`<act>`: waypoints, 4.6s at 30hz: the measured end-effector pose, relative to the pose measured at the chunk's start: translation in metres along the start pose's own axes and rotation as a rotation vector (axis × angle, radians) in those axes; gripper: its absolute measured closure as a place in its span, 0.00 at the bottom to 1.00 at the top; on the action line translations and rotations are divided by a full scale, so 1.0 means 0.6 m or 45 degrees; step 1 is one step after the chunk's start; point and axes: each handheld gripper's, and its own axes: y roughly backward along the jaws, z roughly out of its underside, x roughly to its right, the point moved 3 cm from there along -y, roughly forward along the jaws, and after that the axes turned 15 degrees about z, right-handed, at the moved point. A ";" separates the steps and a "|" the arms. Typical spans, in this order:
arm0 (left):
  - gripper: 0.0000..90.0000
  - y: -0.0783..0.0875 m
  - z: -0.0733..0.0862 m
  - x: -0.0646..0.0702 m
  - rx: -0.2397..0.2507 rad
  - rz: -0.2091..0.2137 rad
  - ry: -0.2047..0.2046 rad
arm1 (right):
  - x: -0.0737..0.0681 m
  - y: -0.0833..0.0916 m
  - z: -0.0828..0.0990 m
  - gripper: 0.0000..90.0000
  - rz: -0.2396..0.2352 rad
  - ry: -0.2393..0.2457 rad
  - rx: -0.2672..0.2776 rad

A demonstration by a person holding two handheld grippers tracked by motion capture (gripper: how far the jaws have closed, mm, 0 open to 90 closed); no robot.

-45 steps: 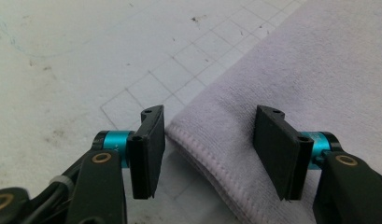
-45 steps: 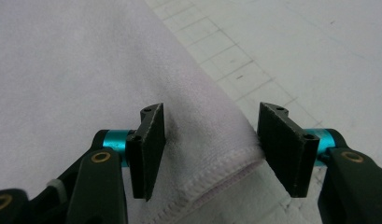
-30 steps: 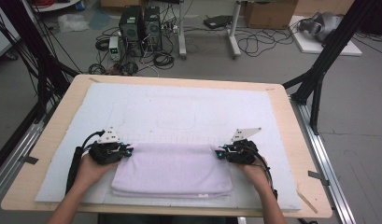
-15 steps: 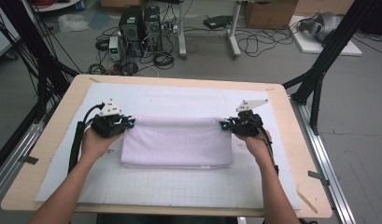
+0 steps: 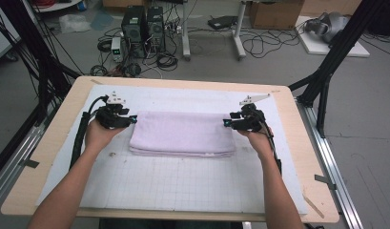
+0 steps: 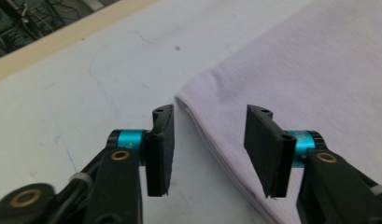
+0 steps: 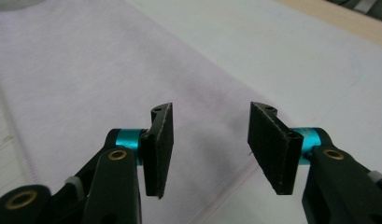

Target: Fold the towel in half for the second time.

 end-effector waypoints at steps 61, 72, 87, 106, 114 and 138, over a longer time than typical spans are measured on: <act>0.64 0.044 0.113 0.114 0.107 0.255 -0.058 | -0.077 0.072 0.109 0.47 -0.175 -0.011 0.095; 0.49 0.066 0.119 0.117 0.171 0.231 -0.036 | -0.088 0.079 0.103 0.33 -0.113 -0.009 0.151; 0.40 0.107 0.138 0.116 0.205 0.182 -0.023 | -0.109 0.102 0.115 0.19 -0.051 0.024 0.164; 0.35 0.118 0.146 0.138 0.214 0.170 -0.044 | -0.120 0.132 0.128 0.16 -0.011 0.013 0.214; 0.34 0.125 0.152 0.144 0.221 0.161 -0.037 | -0.117 0.144 0.138 0.16 -0.005 -0.015 0.227; 0.33 0.139 0.168 0.167 0.218 0.157 -0.051 | -0.117 0.177 0.175 0.13 0.030 -0.061 0.223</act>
